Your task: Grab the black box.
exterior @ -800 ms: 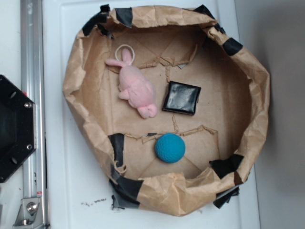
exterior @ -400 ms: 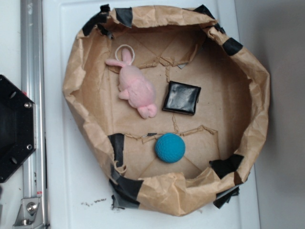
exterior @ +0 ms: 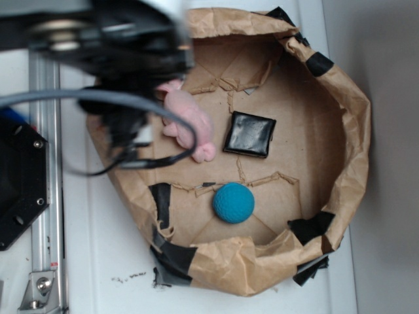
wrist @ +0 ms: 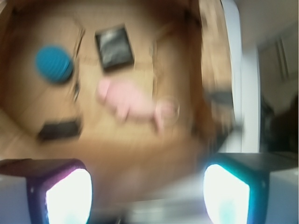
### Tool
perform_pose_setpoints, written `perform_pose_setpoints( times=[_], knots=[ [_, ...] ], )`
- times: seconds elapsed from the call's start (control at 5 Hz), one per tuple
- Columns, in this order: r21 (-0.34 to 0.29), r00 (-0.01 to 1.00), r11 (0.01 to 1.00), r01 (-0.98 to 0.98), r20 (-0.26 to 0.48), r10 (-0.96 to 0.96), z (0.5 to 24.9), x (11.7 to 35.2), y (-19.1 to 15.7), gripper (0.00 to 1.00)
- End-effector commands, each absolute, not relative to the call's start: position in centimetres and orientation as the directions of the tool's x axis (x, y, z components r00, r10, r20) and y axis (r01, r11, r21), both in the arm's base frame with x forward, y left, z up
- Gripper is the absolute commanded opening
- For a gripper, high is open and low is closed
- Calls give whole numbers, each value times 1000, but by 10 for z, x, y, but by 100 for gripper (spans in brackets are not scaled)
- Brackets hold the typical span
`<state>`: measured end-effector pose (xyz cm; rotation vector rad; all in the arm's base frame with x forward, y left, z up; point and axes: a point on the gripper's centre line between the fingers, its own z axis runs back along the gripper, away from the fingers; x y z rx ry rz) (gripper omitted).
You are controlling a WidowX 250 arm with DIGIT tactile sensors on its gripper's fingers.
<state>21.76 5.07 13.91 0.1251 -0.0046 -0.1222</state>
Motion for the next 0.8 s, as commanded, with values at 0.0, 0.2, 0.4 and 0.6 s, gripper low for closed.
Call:
perform_pose_setpoints(
  times=[0.0,0.2,0.4,0.6],
  knots=[
    [96,963,964,247,86,-255,106,317,47,100],
    [41,961,964,263,72,-266,90,327,22,100],
    [107,968,963,246,18,-249,88,306,-3,100],
    [102,973,971,218,59,-225,102,285,-8,100]
  ],
)
